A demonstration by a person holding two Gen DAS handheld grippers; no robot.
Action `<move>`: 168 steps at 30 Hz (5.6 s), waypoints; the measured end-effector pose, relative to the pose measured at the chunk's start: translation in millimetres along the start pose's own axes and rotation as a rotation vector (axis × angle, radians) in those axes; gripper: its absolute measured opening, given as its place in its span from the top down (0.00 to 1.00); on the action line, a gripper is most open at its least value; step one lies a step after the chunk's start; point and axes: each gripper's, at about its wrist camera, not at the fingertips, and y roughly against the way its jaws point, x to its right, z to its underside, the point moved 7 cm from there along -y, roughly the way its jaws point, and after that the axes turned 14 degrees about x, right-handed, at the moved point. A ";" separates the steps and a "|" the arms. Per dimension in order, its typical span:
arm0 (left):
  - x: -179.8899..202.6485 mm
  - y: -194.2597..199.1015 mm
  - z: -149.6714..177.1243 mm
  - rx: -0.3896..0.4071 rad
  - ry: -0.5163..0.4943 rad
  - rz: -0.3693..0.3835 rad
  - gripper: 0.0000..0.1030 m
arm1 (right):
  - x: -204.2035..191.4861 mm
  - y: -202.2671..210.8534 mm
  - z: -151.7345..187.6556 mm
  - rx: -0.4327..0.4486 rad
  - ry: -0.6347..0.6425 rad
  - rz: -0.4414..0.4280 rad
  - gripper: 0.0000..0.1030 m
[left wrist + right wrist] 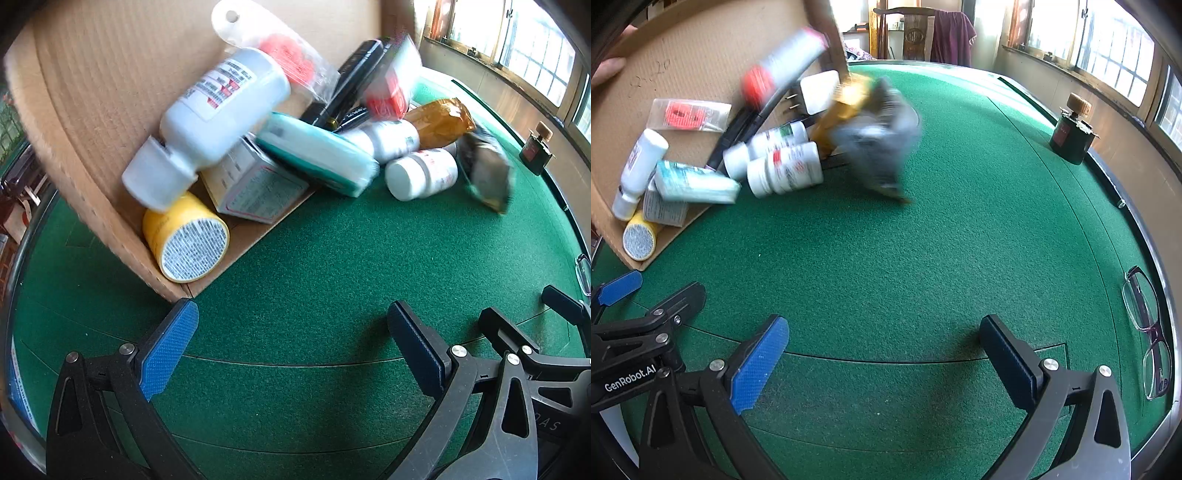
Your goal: Organize objects
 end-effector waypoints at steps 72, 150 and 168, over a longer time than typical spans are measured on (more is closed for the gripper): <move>-0.5 0.2 -1.4 -0.001 0.003 0.000 0.00 | 1.1 -3.0 0.2 -0.002 0.002 -0.001 0.00; 0.6 36.9 -10.4 0.082 -0.494 0.236 0.51 | -11.7 39.2 10.5 0.047 -0.039 -0.612 0.75; 24.1 14.0 -11.7 0.116 -0.471 0.168 0.61 | -9.2 36.8 13.6 0.028 -0.064 -0.599 0.75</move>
